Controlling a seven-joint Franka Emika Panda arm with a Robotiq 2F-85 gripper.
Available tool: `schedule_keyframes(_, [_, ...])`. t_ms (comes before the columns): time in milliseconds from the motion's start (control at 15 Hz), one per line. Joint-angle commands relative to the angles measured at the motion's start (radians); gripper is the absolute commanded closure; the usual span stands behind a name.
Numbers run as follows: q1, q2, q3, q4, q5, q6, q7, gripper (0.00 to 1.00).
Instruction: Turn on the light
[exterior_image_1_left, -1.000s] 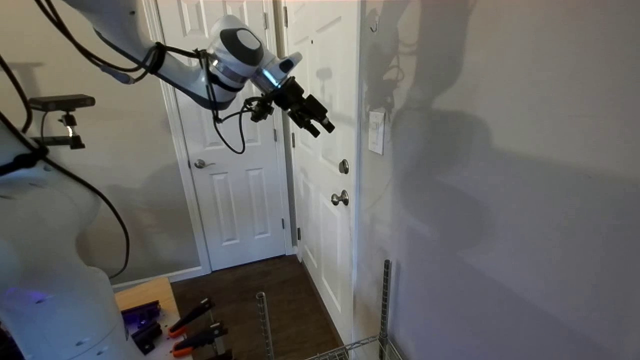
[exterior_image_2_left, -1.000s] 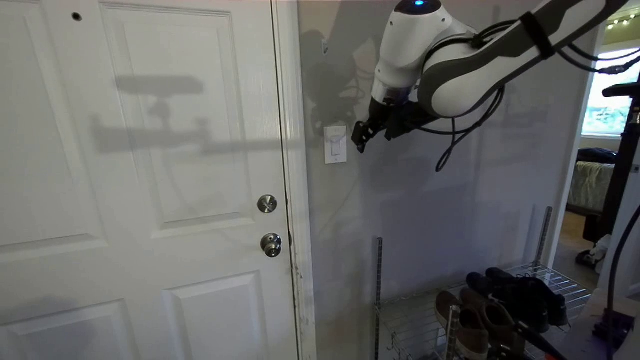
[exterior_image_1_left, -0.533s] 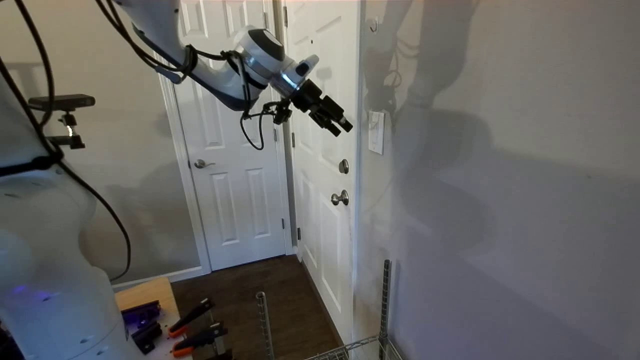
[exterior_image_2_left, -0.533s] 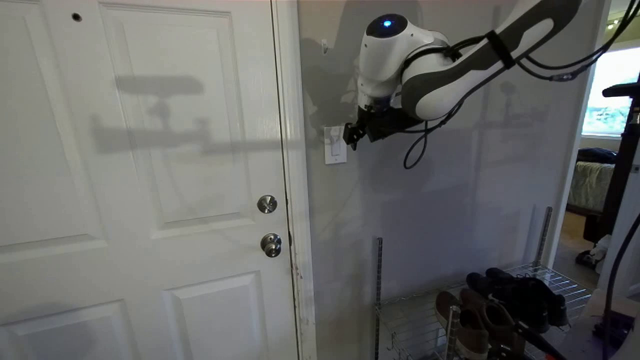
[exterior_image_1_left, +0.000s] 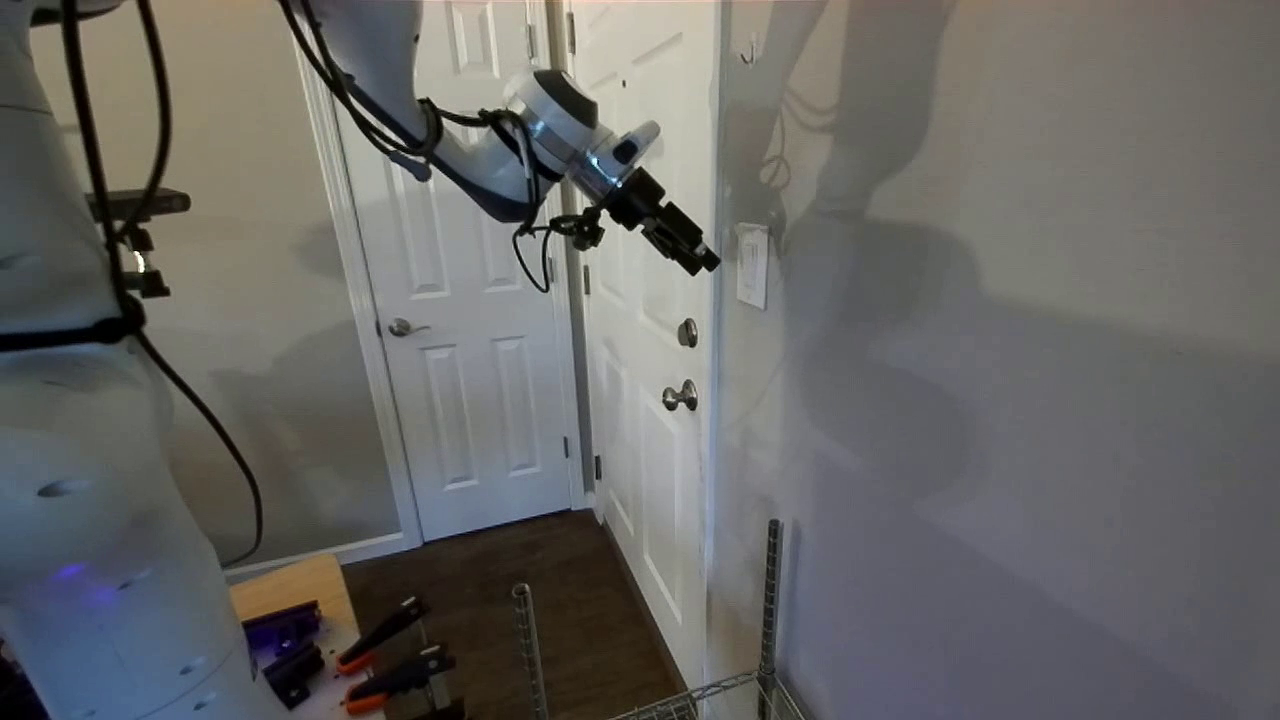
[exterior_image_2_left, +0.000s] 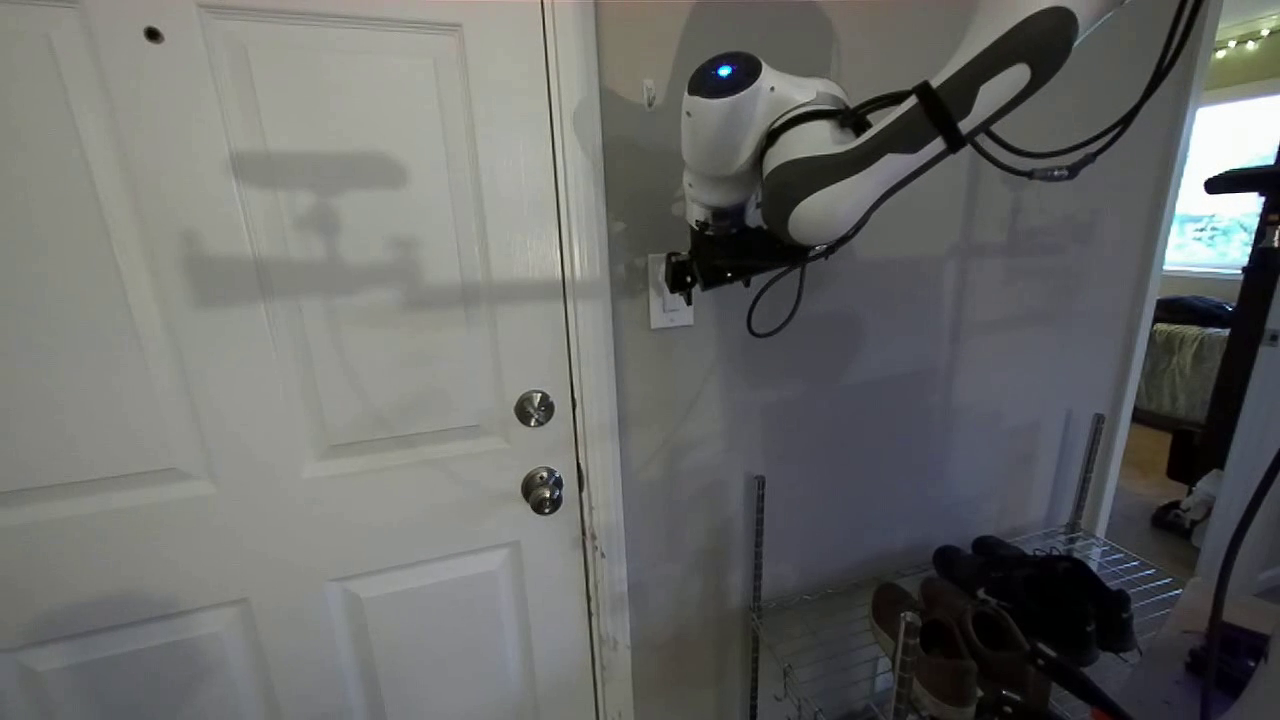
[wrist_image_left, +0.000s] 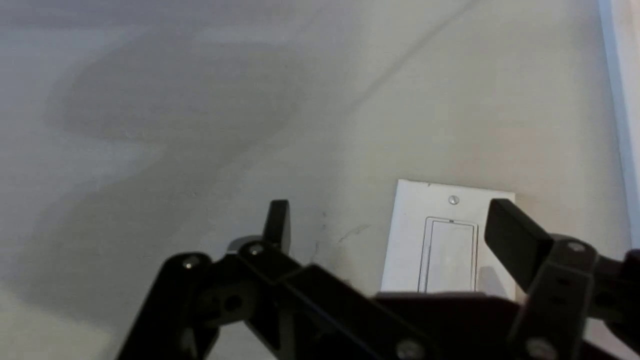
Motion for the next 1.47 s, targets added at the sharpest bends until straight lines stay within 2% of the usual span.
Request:
schedule_keyframes(0, [0.055,0.032,-0.055,0.062,-0.039,-0.038,0.088,0.0])
schedule_keyframes(400, [0.089,0.084,-0.105,0.125,-0.104,-0.078,0.183,0.0])
schedule_keyframes(800, [0.108,0.156,-0.136,0.182,-0.127,-0.1,0.21,0.0])
schedule_keyframes(1400, [0.137,0.119,-0.146,0.183,-0.126,-0.105,0.221,0.0])
